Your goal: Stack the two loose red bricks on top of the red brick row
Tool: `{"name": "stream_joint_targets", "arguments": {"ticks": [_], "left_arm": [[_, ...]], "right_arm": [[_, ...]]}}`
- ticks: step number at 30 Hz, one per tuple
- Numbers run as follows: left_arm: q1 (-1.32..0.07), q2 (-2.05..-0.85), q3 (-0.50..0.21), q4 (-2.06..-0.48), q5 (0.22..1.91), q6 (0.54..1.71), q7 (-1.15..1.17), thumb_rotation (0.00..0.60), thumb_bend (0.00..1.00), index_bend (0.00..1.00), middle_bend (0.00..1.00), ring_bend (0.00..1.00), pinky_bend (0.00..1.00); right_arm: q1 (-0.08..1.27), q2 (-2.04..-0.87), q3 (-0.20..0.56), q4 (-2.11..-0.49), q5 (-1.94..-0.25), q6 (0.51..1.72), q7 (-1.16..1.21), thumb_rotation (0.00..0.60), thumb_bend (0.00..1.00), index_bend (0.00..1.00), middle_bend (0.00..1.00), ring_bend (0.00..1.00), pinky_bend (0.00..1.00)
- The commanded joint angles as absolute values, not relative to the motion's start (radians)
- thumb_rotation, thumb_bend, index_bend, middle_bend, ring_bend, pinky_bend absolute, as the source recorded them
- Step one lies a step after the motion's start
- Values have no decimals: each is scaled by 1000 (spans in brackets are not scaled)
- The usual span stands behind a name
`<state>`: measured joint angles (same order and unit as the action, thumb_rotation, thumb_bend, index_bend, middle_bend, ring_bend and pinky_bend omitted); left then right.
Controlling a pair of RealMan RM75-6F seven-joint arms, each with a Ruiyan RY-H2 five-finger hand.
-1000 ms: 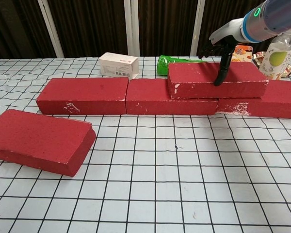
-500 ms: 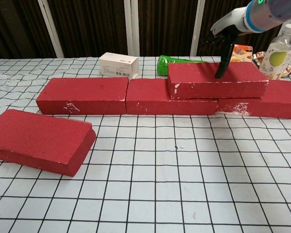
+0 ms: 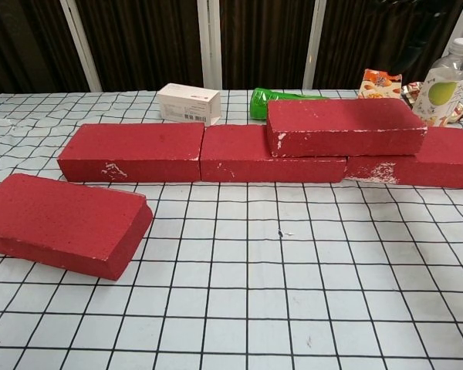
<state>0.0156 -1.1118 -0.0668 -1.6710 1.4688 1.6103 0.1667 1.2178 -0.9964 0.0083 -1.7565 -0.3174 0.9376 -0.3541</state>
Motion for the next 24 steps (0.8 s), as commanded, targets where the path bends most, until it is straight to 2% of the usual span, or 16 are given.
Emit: {"name": "stream_joint_targets", "arguments": {"ticks": [1, 7, 14, 18, 24], "left_arm": [[14, -1112, -65, -1666, 1481, 1615, 156, 600, 0, 32, 0, 0, 93], [11, -1118, -58, -1650, 1520, 1627, 136, 600, 0, 32, 0, 0, 93], [-10, -1110, -31, -1659, 1568, 1587, 109, 600, 0, 33, 0, 0, 93], [-31, -1104, -15, -1682, 1585, 1544, 138, 600, 0, 30, 0, 0, 93], [-68, -1068, 2, -1736, 1618, 1483, 145, 600, 0, 22, 0, 0, 92]], "right_arm": [[1074, -905, -11, -1867, -494, 1071, -277, 600, 154, 73, 0, 0, 0], [877, -869, -37, -1957, -743, 1250, -157, 600, 153, 73, 0, 0, 0], [618, -902, -155, -2043, -1060, 1480, -112, 600, 153, 73, 0, 0, 0], [467, -965, -205, -2012, -1199, 1623, -116, 600, 154, 73, 0, 0, 0], [319, -1036, -224, -1955, -1297, 1739, -117, 600, 153, 70, 0, 0, 0]]}}
